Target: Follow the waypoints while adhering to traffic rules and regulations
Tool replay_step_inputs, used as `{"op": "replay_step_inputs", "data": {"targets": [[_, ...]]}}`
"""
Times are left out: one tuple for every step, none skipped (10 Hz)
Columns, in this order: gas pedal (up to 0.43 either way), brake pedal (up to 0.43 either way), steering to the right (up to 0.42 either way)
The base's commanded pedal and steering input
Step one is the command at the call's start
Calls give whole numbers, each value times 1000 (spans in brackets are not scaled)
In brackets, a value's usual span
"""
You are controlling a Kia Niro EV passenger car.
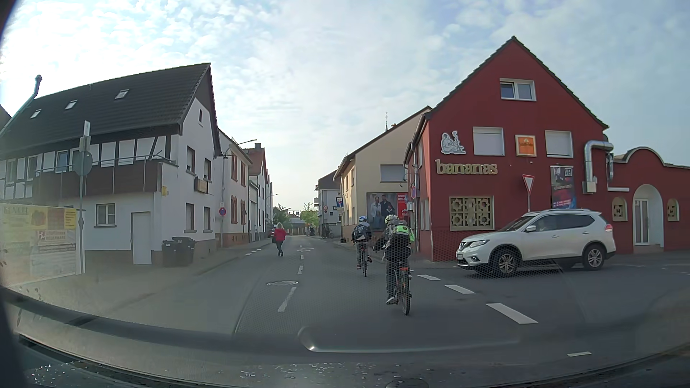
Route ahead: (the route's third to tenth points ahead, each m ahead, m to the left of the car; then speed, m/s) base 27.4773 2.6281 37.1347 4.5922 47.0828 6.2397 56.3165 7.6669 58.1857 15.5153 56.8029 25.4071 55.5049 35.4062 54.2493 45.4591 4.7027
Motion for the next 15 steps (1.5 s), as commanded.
{"op": "replay_step_inputs", "data": {"targets": [[47,0,-32],[47,0,-33],[47,0,-33],[47,0,-32],[47,0,-31],[47,0,-31],[47,0,-31],[47,0,-31],[47,0,-33],[47,0,-37],[59,0,-43],[59,0,-47],[59,0,-49],[59,0,-50],[59,0,-50]]}}
